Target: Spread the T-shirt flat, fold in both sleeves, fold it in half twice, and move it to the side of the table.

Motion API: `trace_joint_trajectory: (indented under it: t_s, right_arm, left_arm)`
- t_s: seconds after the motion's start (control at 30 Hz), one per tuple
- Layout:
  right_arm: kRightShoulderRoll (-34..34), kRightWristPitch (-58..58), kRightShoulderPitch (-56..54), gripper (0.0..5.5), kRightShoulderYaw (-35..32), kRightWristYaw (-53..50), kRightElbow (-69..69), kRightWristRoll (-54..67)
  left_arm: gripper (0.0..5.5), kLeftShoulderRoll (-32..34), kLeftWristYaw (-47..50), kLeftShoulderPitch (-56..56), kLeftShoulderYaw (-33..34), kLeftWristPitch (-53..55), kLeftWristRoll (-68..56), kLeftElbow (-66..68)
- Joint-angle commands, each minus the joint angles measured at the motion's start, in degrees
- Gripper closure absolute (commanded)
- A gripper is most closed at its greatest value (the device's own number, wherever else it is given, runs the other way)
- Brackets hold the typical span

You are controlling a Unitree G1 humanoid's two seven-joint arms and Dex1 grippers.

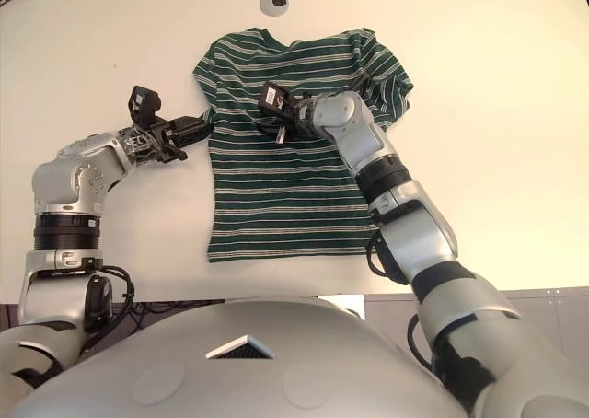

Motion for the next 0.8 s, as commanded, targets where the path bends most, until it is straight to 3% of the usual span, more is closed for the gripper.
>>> trace_joint_trajectory:
  t_s: [0.03,0.13,0.27,0.5,0.73,0.8]
  right_arm:
    - [-0.94,3.40,3.13,4.11,0.91,-0.85,4.32,-2.34]
    - [-1.00,3.09,3.22,4.11,1.37,-0.64,4.29,-2.58]
    - [-1.29,2.70,2.86,4.11,1.69,-0.32,4.59,-2.82]
    - [-1.25,2.01,2.49,4.11,1.96,-0.48,5.67,-3.04]
    - [-1.06,1.10,1.85,4.11,1.90,-1.36,7.46,-3.21]
    - [-1.10,0.75,1.70,4.11,2.06,-1.56,7.91,-3.36]
  left_arm:
    - [4.28,-0.01,0.99,-0.24,0.00,-3.23,1.98,2.20]
    - [4.76,-0.97,3.15,-1.32,1.40,-5.53,2.36,4.65]
    - [4.80,-0.25,4.92,-2.18,2.31,-8.86,4.00,7.97]
    - [3.88,-0.80,2.31,-2.65,2.30,-9.18,3.50,8.49]
    - [3.88,-2.06,-0.19,-3.62,0.53,-9.35,3.92,10.60]
    - [4.15,-2.53,-0.17,-4.31,0.31,-9.84,4.25,11.97]
